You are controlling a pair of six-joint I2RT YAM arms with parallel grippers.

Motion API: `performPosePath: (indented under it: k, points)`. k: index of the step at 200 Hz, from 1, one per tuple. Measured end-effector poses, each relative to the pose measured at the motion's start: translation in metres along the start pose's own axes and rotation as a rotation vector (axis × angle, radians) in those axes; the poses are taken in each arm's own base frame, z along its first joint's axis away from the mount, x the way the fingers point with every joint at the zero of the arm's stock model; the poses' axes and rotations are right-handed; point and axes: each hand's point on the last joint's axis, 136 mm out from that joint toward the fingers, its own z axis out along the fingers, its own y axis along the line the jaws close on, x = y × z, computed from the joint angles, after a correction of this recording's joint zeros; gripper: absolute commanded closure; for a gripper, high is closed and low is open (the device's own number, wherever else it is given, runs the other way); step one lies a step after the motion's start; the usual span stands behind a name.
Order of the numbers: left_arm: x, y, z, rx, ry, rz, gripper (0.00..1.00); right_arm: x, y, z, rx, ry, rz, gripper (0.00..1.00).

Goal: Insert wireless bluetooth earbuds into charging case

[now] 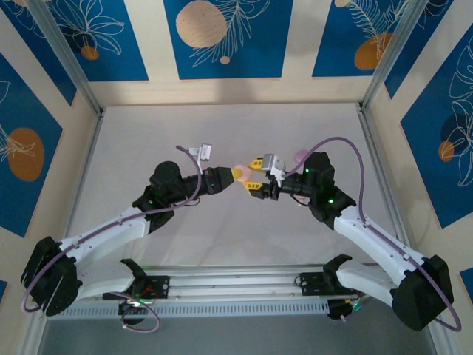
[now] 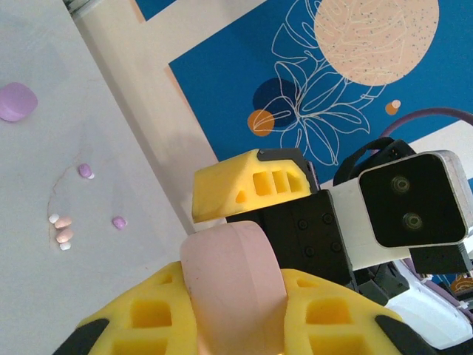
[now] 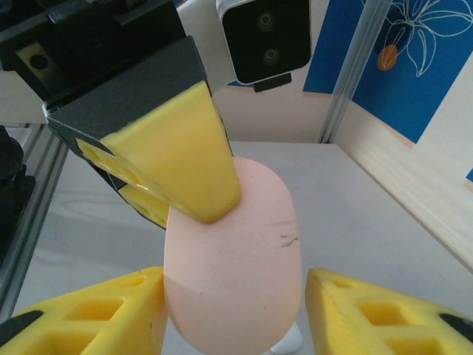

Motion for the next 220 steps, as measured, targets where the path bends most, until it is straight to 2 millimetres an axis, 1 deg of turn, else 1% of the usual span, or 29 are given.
performPosePath:
  k: [8,23,34,54,60,69,82,107,115,127,140,184,220]
  points:
    - [0.0,0.0,0.0,0.0,0.001,0.0,0.99,0.0,0.0,0.0,-0.002,0.001,0.001,0.49]
    - [0.0,0.0,0.0,0.002,0.003,0.001,0.98,-0.001,0.001,0.0,-0.009,0.001,0.002,0.53]
    - [0.001,-0.001,0.0,0.004,0.004,0.001,0.97,-0.001,0.002,0.0,-0.015,0.004,0.004,0.54]
    - [0.0,-0.001,0.0,0.004,0.003,0.002,0.91,-0.001,0.002,0.0,-0.021,0.01,0.006,0.59]
    - [0.0,-0.001,0.0,0.005,0.002,0.002,0.87,-0.001,0.002,0.0,-0.022,0.012,0.007,0.6]
    - [0.0,-0.001,0.0,0.005,0.002,0.005,0.78,-0.001,0.002,0.0,-0.025,0.013,0.007,0.61]
    - [0.0,-0.001,0.0,0.004,0.002,0.014,0.7,-0.001,0.003,0.0,-0.027,0.014,0.008,0.63]
    - [0.002,0.001,-0.001,-0.003,0.012,0.055,0.46,-0.002,0.006,0.0,-0.046,0.018,0.022,0.65]
    - [0.003,0.0,-0.002,-0.004,0.017,0.09,0.41,-0.003,0.007,0.0,-0.057,0.021,0.031,0.65]
    - [0.004,0.0,-0.005,-0.011,0.022,0.125,0.36,-0.004,0.01,0.0,-0.08,0.028,0.049,0.65]
    - [0.005,-0.002,-0.008,-0.016,0.025,0.19,0.33,-0.005,0.014,0.0,-0.11,0.037,0.077,0.65]
    - [0.012,-0.015,-0.021,0.017,0.05,0.502,0.36,-0.013,0.029,-0.003,-0.235,0.052,0.175,0.65]
    - [0.025,-0.01,-0.026,0.04,0.087,0.707,0.37,-0.02,0.038,-0.004,-0.327,0.054,0.23,0.65]
